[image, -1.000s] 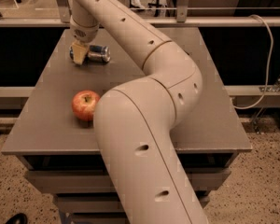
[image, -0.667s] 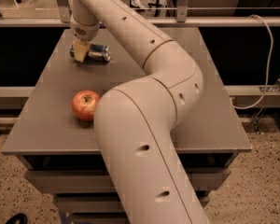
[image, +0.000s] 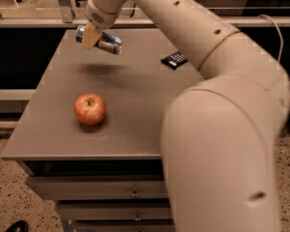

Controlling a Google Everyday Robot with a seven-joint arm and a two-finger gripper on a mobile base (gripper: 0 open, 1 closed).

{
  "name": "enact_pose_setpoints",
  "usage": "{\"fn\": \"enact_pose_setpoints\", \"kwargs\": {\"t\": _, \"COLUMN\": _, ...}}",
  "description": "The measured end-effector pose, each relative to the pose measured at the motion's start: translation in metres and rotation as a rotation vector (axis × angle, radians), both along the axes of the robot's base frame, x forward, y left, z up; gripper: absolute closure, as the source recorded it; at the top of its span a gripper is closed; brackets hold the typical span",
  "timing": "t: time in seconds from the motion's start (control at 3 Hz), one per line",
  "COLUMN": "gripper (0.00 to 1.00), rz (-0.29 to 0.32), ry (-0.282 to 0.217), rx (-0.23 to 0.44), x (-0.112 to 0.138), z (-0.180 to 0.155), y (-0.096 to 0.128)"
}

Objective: Place redbull can upright

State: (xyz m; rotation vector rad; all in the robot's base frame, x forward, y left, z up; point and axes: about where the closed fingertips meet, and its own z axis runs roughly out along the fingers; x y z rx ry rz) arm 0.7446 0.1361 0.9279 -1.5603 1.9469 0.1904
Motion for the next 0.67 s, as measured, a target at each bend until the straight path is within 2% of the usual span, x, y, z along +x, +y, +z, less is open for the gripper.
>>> {"fn": "enact_pose_setpoints", "kwargs": {"t": 0.33, "gripper": 1.00, "rz": -0.011, "ry": -0.072, "rx": 0.125, "x": -0.027, "z": 0.025, "y": -0.036}}
{"fn": "enact_pose_setpoints", "kwargs": {"t": 0.67, "gripper": 1.00, "rz": -0.008, "ry": -0.149, "rx": 0.294, "x": -0.070, "z": 0.044, "y": -0.063}}
